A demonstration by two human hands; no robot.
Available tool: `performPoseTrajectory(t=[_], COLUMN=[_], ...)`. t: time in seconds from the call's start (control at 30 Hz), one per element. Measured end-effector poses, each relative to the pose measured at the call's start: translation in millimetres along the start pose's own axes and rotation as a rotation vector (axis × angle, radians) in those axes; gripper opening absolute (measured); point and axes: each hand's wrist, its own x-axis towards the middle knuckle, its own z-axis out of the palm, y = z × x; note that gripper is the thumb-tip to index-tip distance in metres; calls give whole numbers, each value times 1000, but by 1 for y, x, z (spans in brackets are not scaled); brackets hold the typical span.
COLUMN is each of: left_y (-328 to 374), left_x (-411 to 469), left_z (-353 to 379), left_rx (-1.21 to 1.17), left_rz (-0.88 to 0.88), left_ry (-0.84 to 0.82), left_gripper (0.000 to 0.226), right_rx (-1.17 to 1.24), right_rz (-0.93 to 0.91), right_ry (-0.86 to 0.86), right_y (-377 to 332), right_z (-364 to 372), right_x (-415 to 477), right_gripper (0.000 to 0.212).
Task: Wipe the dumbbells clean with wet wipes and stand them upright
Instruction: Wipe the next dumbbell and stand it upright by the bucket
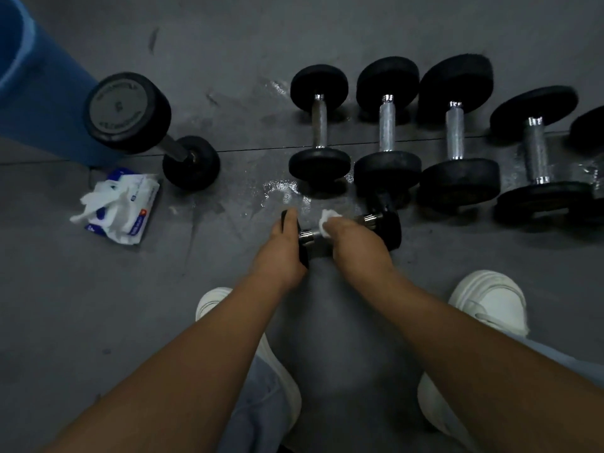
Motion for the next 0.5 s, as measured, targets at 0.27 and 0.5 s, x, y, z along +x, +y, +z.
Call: performPoseTrajectory(t=[0.27, 0.5], left_y=[1, 1], left_x=[8, 3], left_z=[-11, -5], left_rx=[-1, -4], left_rz=[14, 20], left_ry=[-46, -18], left_gripper=[109, 105], right_rx=[18, -203], right_rz=[32, -119], right_ry=[-4, -65], right_y=[-11, -5], right_z=[-3, 1], right_x=[-6, -9], right_gripper=[25, 48])
